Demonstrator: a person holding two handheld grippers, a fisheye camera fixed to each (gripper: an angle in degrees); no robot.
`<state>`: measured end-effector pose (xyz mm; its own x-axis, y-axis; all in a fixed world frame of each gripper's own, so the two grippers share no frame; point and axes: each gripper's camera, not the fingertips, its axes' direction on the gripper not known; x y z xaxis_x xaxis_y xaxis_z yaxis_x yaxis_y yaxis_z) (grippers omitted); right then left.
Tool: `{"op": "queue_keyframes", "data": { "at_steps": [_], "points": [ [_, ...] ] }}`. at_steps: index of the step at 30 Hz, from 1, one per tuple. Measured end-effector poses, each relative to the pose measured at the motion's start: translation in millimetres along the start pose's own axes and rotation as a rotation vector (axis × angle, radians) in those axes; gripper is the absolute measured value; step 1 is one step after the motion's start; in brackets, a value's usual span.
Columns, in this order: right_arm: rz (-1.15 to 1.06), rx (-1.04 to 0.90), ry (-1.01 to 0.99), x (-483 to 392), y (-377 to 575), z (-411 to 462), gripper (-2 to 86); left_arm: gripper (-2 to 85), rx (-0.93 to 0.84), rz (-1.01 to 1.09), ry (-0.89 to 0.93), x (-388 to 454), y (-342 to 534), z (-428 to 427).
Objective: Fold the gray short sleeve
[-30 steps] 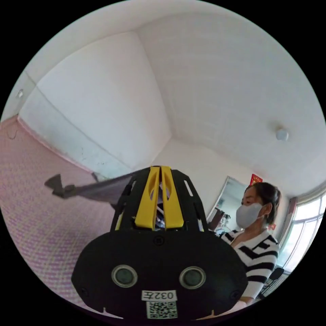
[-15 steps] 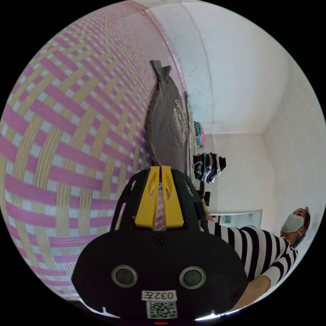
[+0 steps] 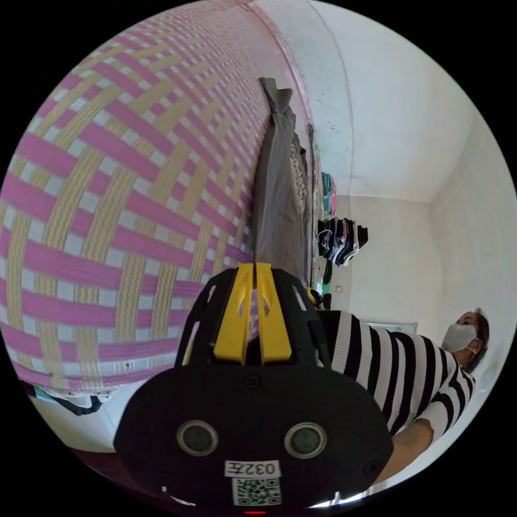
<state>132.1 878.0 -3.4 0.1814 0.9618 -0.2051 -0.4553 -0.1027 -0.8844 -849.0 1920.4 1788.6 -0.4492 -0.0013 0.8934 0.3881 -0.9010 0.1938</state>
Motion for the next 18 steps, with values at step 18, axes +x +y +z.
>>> {"op": "queue_keyframes", "data": {
  "at_steps": [18],
  "points": [
    [-0.024, -0.051, 0.141, 7, 2, -101, 2.0, -0.6, 0.131, -0.022, -0.120, 39, 16, -83]
  ]
}}
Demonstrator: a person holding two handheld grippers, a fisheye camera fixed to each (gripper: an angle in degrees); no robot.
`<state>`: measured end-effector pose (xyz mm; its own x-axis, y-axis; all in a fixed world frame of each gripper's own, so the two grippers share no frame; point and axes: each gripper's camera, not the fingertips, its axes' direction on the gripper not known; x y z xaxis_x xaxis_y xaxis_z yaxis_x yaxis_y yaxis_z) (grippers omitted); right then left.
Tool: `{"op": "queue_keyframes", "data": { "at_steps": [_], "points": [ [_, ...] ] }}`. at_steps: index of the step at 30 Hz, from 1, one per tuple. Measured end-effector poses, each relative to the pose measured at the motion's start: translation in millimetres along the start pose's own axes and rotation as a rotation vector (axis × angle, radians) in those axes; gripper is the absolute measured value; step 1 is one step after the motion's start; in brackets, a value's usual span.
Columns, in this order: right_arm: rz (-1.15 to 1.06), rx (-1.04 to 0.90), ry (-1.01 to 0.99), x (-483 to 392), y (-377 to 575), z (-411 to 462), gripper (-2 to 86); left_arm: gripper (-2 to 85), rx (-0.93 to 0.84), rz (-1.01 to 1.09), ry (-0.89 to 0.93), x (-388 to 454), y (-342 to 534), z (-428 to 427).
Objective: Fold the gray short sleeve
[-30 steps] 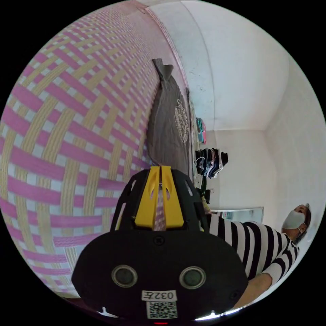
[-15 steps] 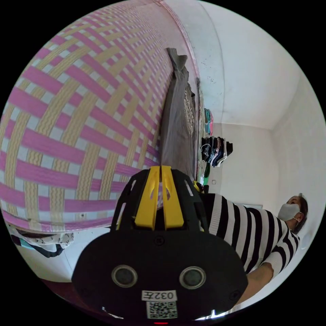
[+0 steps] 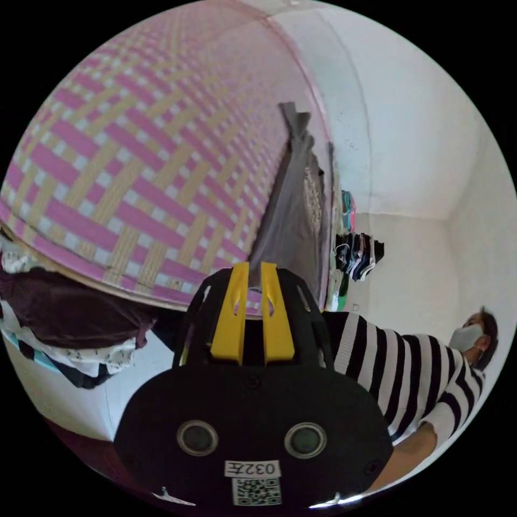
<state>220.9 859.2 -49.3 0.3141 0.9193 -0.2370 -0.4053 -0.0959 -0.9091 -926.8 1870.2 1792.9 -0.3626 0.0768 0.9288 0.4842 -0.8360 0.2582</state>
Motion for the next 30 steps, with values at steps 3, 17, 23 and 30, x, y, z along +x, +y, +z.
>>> {"op": "queue_keyframes", "data": {
  "at_steps": [3, 17, 23, 30],
  "points": [
    [-0.139, 0.026, -0.027, -29, -14, -1, -0.5, -0.8, -0.001, 0.098, 0.056, 24, -19, 9],
    [-0.228, -0.216, -0.059, -27, -20, 41, -1.0, -1.0, -0.366, 0.199, -0.092, 32, -7, 45],
    [-0.235, -0.321, -0.058, -26, -29, 26, -1.0, -0.9, -0.422, 0.177, -0.100, 21, 16, 11],
    [-0.280, -0.146, -0.102, -62, -93, -39, -1.0, -0.9, -0.317, 0.223, 0.013, 42, 6, -37]
  ]
}}
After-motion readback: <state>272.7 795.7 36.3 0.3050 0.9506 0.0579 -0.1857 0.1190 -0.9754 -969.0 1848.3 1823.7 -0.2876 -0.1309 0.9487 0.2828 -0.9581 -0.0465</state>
